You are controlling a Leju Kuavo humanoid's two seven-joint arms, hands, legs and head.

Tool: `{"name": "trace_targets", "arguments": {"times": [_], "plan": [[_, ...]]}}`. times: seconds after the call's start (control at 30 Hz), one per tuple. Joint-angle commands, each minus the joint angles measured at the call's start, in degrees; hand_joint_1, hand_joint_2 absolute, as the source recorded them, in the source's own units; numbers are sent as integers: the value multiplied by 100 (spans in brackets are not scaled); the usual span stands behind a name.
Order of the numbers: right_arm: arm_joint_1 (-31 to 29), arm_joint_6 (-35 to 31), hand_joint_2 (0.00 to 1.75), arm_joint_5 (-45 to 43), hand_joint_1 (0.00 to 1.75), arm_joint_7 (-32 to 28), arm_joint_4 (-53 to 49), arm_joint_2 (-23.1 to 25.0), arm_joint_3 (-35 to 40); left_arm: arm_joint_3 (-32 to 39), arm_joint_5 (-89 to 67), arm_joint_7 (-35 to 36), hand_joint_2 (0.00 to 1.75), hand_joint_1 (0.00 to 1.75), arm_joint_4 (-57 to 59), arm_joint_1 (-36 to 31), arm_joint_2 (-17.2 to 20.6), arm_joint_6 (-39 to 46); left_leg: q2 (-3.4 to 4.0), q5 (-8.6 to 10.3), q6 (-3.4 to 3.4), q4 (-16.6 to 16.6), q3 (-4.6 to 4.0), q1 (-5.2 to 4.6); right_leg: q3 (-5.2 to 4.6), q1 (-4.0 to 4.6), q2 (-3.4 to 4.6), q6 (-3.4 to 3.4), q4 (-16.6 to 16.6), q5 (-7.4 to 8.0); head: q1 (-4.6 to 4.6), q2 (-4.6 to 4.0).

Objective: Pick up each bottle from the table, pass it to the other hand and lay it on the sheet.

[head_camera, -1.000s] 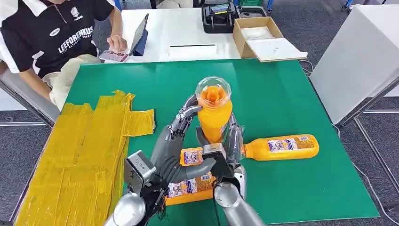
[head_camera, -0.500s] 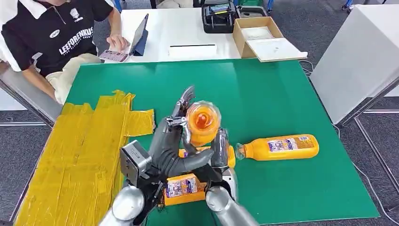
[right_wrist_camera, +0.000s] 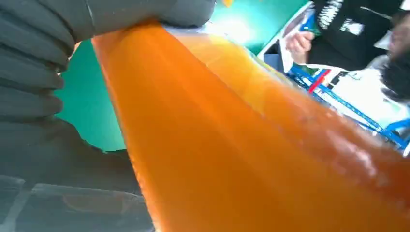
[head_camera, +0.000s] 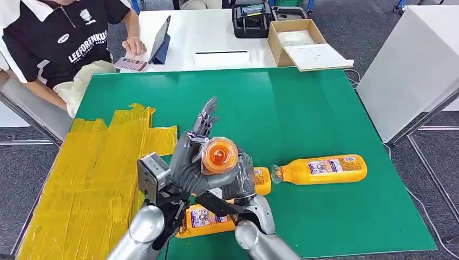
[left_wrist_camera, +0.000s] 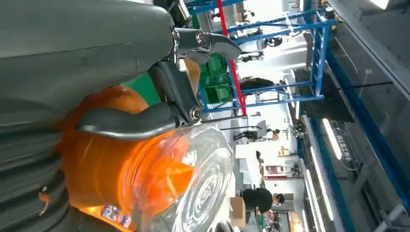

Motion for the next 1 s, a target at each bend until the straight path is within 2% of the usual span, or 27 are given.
{"name": "trace_targets", "arguments": {"times": [0.03, 0.33, 0.47, 0.6, 0.67, 0.7, 0.73, 0.77, 0.83, 1.0], "plan": [[281, -256, 175, 1164, 175, 36, 42, -164, 325, -269, 98, -45, 175, 0, 1025, -411, -77, -125, -27, -2, -15, -4, 21, 4, 31, 5, -40, -5, -6, -10, 0, 0], [343, -256, 175, 1321, 175, 164, -117, -206, 157, -301, 148, -39, 175, 0, 1063, -443, -78, -141, -18, -2, -14, 1, 9, 4, 16, 5, -29, -4, -1, -7, 2, 0], [491, -256, 175, 1946, 175, 581, -526, -338, -161, -301, 226, -45, 175, 0, 1076, -470, -92, -154, -25, -1, -13, 3, 9, 4, 17, 5, -36, -3, 0, -9, 2, 0], [414, -237, 175, 1971, 175, 837, -618, -445, -259, -187, 311, -34, 175, 0, 1003, -496, -189, -113, -24, -3, -15, 5, 10, 3, 19, 4, -38, -3, 1, -10, 2, 0], [383, -256, 175, 1841, 175, 772, -617, -486, -346, -144, 300, -33, 175, 0, 921, -482, -215, -92, -24, -6, -18, 9, 13, 2, 23, 4, -40, -3, 5, -13, 2, 0], [387, -256, 175, 1825, 175, 708, -616, -484, -412, -120, 312, -37, 175, 10, 905, -479, -228, -79, -21, 0, -12, 4, 4, 2, 11, 3, -32, -2, 0, -6, 0, 0], [416, -256, 175, 1811, 175, 630, -634, -458, -513, -84, 317, -76, 175, 141, 896, -465, -246, -18, -17, 1, -10, 2, 4, 1, 10, 2, -27, -2, 0, -5, 0, 0], [440, -256, 175, 1859, 175, 535, -600, -389, -648, -84, 314, -87, 175, 169, 894, -478, -238, -5, -18, -3, -15, 5, 11, 0, 18, 2, -32, -3, 2, -9, 0, 0], [474, -256, 175, 1888, 175, 490, -635, -348, -759, -70, 315, -87, 175, 175, 911, -480, -245, -4, -20, -4, -17, 5, 14, 2, 22, 3, -35, -4, 2, -10, 0, 0], [629, -256, 175, 1984, 175, 445, -815, -330, -1015, -2, 395, -159, 175, 175, 974, -442, -247, 30, -15, -2, -14, 1, 10, 1, 16, 2, -26, -4, -1, -6, 0, 0]]}}
